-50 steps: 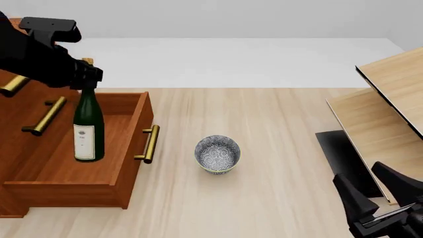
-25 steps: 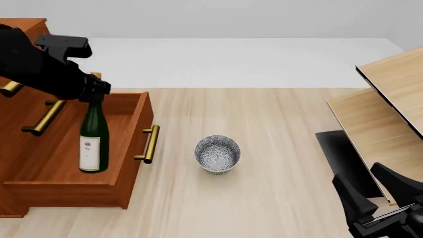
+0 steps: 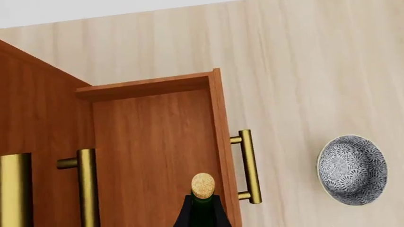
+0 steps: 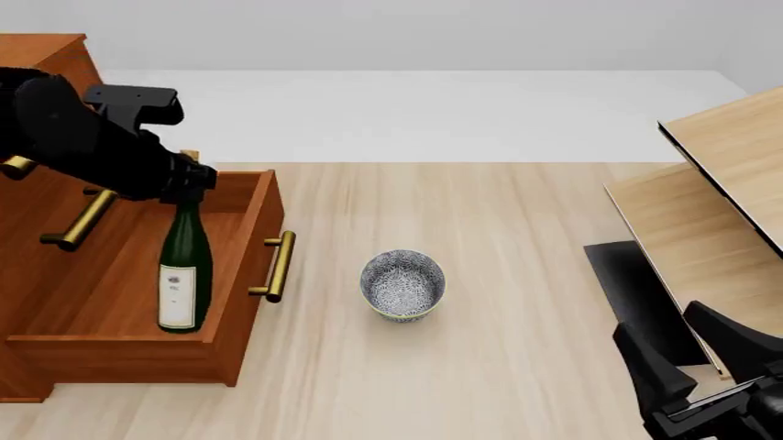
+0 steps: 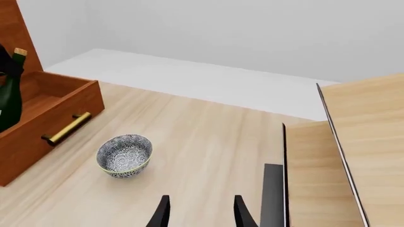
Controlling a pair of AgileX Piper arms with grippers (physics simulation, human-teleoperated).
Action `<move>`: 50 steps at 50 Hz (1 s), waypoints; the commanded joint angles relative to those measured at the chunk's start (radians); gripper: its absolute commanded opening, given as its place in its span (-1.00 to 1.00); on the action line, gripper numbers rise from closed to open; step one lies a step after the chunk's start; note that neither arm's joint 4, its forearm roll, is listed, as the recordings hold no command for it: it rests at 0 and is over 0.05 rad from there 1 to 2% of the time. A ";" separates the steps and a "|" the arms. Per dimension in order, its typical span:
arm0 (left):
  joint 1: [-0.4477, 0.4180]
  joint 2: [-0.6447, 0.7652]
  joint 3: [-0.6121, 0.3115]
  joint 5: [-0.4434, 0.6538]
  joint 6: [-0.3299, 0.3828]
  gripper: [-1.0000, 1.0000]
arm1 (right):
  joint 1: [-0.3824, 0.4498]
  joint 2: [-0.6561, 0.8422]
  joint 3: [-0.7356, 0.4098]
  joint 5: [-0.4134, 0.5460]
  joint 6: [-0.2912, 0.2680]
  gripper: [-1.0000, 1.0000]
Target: Put the wine bottle in the bottom drawer of the cabinet.
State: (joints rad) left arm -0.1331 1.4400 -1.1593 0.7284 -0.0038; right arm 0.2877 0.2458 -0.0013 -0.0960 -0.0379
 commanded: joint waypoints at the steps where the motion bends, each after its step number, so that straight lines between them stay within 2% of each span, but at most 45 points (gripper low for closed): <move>1: -0.008 0.004 0.002 -0.008 -0.027 -1.00 | 0.000 0.002 0.000 0.000 -0.001 1.00; 9: 0.005 0.013 0.012 -0.025 -0.021 -1.00 | 0.001 -0.001 0.000 0.003 0.000 1.00; 11: -0.017 0.015 0.019 -0.025 -0.049 -1.00 | 0.004 0.002 0.000 -0.001 0.000 1.00; 12: -0.007 0.014 0.018 -0.030 -0.026 -1.00 | 0.004 0.000 0.000 0.003 -0.001 1.00; 14: -0.021 0.016 0.019 -0.029 -0.050 -1.00 | 0.004 -0.006 0.001 0.008 -0.002 1.00; 16: -0.013 0.018 0.023 -0.036 -0.040 -1.00 | 0.002 -0.008 0.000 0.011 -0.001 1.00; 17: -0.023 0.020 0.025 -0.034 -0.062 -1.00 | 0.003 -0.006 0.000 0.008 -0.001 1.00; 19: -0.005 0.023 0.025 -0.039 -0.035 -1.00 | 0.003 0.001 0.001 0.004 -0.002 1.00; 33: -0.010 0.045 0.058 -0.059 -0.081 -1.00 | 0.007 0.007 0.001 0.000 -0.003 1.00; 34: -0.026 0.048 0.064 -0.060 -0.105 -1.00 | 0.007 0.012 0.001 -0.005 -0.003 1.00; 41: -0.011 0.070 0.066 -0.068 -0.090 -1.00 | 0.007 0.012 0.001 -0.003 -0.003 1.00; 50: -0.028 0.098 0.082 -0.093 -0.118 -1.00 | 0.010 0.026 0.001 -0.014 -0.001 1.00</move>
State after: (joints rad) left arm -0.1453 1.4945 -1.1121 0.6328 -0.0835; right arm 0.2958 0.2635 -0.0006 -0.1029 -0.0387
